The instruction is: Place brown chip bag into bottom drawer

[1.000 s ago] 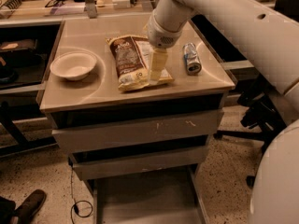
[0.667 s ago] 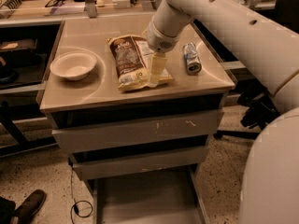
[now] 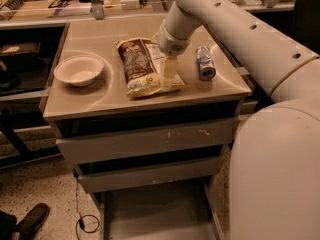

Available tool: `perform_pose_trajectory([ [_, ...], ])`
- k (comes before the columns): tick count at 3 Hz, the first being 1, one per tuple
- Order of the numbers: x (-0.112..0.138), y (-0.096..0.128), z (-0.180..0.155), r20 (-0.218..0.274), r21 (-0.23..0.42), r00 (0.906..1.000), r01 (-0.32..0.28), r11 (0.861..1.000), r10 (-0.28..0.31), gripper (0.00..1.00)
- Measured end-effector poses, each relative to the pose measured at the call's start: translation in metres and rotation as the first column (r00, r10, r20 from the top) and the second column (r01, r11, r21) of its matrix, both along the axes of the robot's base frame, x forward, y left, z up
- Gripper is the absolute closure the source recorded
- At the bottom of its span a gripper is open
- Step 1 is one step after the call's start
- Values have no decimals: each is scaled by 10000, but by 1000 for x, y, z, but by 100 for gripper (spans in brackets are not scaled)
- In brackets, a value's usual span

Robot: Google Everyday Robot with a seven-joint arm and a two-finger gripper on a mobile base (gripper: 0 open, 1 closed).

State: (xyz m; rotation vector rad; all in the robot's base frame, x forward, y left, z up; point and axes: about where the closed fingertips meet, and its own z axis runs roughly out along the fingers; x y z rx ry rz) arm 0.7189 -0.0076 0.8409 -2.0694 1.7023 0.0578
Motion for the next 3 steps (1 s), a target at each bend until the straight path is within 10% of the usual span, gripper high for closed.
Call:
perform_pose_trajectory([
  [2, -4, 17, -33, -888, 822, 9960, 115, 9965, -41, 0],
  [3, -4, 17, -30, -888, 822, 9960, 114, 9965, -41, 18],
])
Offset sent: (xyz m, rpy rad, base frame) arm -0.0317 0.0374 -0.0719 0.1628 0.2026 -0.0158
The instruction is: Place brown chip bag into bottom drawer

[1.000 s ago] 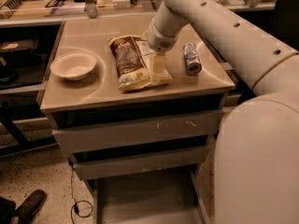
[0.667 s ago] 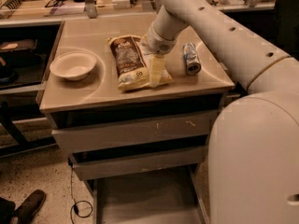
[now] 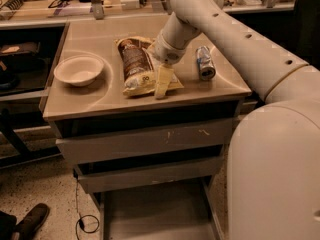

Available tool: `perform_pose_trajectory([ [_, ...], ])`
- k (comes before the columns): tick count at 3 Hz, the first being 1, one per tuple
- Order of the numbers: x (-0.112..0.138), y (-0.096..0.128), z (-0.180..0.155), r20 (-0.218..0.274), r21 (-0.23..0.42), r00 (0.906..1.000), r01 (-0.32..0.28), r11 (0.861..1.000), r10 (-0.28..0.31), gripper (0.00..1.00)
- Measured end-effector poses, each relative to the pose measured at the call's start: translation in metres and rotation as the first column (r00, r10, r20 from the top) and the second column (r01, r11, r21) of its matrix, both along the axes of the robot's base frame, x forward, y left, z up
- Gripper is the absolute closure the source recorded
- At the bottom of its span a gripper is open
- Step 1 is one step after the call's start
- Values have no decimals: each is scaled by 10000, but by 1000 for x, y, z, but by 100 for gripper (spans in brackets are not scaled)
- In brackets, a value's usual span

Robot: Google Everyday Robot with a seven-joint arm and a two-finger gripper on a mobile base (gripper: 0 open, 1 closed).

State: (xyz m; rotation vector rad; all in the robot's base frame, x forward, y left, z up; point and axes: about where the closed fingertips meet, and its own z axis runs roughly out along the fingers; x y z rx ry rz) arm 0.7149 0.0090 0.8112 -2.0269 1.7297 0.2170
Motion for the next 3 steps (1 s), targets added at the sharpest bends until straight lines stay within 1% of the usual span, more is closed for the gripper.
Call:
perform_pose_trajectory([
  [3, 0, 0, 0, -1, 0, 10000, -1, 10000, 1, 88],
])
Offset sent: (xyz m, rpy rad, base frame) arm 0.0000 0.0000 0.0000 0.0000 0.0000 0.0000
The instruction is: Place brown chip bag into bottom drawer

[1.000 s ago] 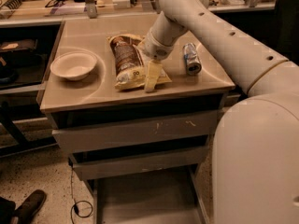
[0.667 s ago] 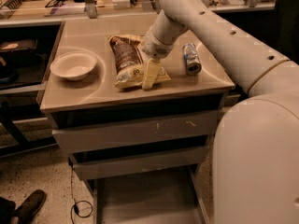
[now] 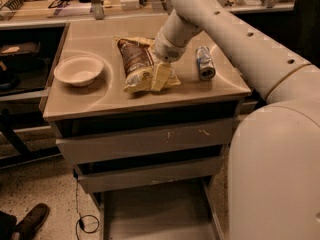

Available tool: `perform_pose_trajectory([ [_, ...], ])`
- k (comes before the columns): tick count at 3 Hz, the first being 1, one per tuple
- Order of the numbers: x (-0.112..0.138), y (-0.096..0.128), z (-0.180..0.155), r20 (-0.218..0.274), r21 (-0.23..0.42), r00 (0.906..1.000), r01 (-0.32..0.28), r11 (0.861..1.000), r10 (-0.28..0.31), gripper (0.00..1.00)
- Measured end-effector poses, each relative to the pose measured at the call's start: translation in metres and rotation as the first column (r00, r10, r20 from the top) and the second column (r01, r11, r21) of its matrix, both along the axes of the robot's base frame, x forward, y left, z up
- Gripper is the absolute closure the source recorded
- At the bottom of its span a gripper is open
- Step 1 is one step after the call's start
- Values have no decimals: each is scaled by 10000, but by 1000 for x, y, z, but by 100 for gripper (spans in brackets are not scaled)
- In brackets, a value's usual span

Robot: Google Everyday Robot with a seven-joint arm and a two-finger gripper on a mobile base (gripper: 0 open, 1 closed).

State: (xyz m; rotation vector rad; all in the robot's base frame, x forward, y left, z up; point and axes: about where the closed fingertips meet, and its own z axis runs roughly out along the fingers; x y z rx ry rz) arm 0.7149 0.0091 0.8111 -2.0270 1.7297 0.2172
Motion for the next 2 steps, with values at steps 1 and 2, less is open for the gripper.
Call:
perform_pose_trajectory([
  [1, 0, 0, 0, 0, 0, 10000, 0, 10000, 0, 100],
  [2, 0, 0, 7, 1, 0, 10000, 0, 10000, 0, 100],
])
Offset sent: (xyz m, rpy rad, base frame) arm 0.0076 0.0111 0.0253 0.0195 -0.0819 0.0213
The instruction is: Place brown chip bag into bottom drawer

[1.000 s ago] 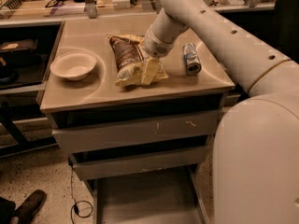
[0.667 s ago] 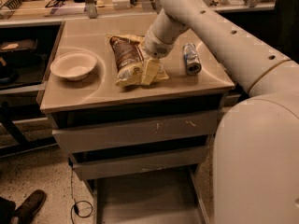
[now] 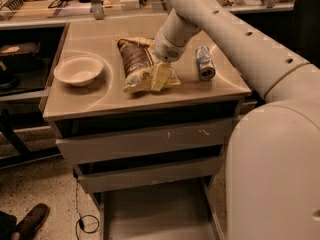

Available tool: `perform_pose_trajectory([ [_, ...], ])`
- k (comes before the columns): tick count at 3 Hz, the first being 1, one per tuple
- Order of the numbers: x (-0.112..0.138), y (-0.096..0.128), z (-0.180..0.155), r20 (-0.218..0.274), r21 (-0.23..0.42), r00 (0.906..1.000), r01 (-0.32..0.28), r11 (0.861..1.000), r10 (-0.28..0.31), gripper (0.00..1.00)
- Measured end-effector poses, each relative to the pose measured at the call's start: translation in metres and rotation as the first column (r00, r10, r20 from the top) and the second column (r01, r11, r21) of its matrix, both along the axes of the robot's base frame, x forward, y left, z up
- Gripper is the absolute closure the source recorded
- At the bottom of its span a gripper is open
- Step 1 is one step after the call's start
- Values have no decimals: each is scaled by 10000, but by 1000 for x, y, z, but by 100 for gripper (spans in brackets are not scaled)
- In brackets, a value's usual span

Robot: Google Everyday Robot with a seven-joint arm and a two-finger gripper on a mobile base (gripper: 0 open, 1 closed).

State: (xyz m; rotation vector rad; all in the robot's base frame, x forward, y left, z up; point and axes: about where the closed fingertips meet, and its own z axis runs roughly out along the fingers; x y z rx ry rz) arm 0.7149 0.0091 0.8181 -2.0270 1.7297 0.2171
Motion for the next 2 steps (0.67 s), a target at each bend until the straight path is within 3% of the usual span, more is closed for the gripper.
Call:
perform_pose_trajectory([
  [1, 0, 0, 7, 0, 0, 10000, 0, 10000, 0, 100],
  [2, -9, -13, 35, 696, 108, 9952, 686, 9976, -692, 100],
])
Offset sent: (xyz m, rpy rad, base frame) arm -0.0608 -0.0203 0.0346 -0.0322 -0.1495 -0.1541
